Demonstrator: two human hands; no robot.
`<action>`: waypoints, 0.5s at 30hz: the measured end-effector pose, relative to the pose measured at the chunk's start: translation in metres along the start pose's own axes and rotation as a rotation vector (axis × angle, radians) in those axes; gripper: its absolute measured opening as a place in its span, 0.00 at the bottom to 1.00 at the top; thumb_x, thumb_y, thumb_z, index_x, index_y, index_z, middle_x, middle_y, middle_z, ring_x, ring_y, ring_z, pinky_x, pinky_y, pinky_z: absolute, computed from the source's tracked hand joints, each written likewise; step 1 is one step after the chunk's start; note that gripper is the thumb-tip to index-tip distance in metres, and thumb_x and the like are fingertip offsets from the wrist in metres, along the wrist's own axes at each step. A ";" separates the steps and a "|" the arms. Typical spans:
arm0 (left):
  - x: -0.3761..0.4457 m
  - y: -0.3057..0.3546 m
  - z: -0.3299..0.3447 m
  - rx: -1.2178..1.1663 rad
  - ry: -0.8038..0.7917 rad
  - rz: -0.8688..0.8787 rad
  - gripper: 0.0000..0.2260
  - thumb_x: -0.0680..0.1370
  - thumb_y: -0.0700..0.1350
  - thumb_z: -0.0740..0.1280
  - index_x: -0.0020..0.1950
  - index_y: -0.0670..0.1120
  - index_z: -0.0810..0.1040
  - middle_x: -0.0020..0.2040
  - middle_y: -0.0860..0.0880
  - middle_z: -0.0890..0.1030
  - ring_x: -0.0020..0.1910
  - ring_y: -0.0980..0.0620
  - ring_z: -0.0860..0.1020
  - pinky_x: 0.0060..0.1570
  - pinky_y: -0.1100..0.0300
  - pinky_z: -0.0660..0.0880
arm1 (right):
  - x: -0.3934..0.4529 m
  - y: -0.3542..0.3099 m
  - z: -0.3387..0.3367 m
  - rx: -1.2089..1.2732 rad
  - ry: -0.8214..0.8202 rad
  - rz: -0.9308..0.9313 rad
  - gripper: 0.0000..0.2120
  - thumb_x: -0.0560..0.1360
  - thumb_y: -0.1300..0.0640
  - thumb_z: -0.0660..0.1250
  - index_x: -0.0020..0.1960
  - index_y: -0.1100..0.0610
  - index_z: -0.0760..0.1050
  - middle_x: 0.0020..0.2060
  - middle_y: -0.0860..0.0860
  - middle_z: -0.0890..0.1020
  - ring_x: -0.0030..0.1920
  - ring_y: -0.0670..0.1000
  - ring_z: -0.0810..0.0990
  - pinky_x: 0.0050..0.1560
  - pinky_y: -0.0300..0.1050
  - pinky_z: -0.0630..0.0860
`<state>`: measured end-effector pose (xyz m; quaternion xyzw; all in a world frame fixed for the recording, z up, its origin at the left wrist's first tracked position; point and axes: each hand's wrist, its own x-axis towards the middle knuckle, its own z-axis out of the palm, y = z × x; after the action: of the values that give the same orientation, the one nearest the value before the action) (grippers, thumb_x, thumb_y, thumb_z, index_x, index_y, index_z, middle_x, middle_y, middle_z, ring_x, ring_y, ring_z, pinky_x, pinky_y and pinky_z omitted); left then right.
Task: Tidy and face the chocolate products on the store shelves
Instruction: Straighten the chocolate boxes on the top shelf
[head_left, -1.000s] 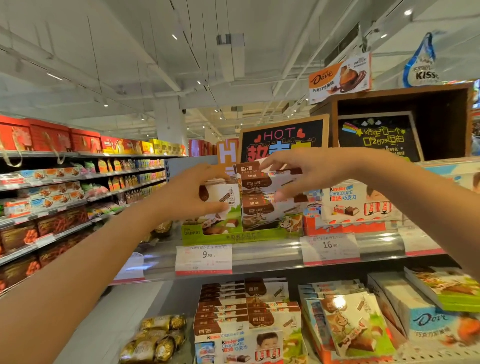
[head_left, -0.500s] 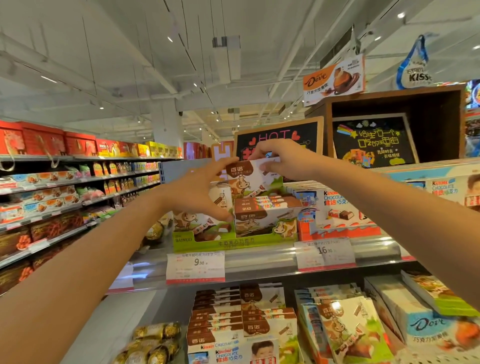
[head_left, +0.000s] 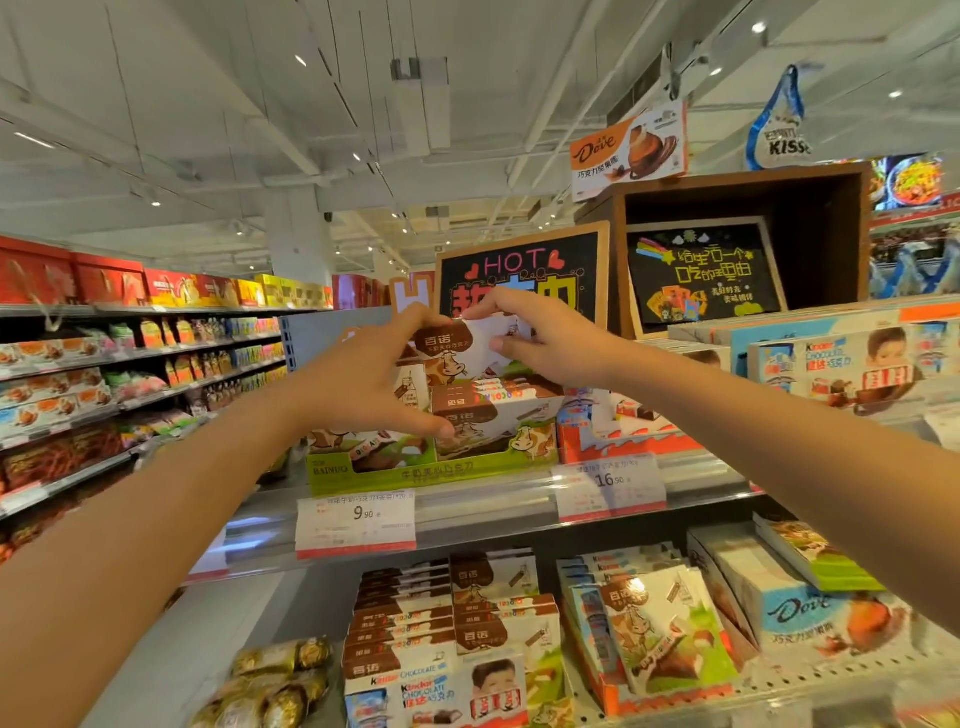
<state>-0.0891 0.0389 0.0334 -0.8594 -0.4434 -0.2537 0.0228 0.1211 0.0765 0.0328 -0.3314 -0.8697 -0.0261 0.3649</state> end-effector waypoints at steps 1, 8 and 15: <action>-0.002 0.000 0.001 0.023 0.012 0.011 0.37 0.65 0.54 0.77 0.66 0.58 0.59 0.57 0.61 0.69 0.56 0.60 0.70 0.45 0.77 0.65 | -0.003 -0.001 -0.002 -0.005 -0.020 -0.007 0.16 0.78 0.61 0.61 0.66 0.53 0.69 0.65 0.48 0.72 0.65 0.46 0.69 0.57 0.35 0.62; -0.016 0.003 0.008 0.219 0.176 0.098 0.32 0.67 0.58 0.73 0.68 0.56 0.65 0.64 0.55 0.74 0.61 0.53 0.73 0.56 0.57 0.71 | -0.026 -0.001 -0.002 -0.056 -0.029 0.026 0.18 0.78 0.61 0.61 0.67 0.49 0.68 0.64 0.48 0.74 0.62 0.50 0.72 0.57 0.43 0.72; -0.020 0.011 0.005 0.257 0.130 0.103 0.36 0.67 0.57 0.74 0.71 0.56 0.62 0.67 0.54 0.72 0.63 0.54 0.71 0.56 0.62 0.68 | -0.026 -0.004 -0.008 -0.062 -0.126 0.001 0.21 0.79 0.52 0.60 0.71 0.51 0.63 0.65 0.49 0.71 0.58 0.43 0.69 0.51 0.35 0.67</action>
<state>-0.0880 0.0181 0.0215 -0.8527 -0.4251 -0.2484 0.1743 0.1374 0.0570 0.0230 -0.3438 -0.8896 -0.0319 0.2989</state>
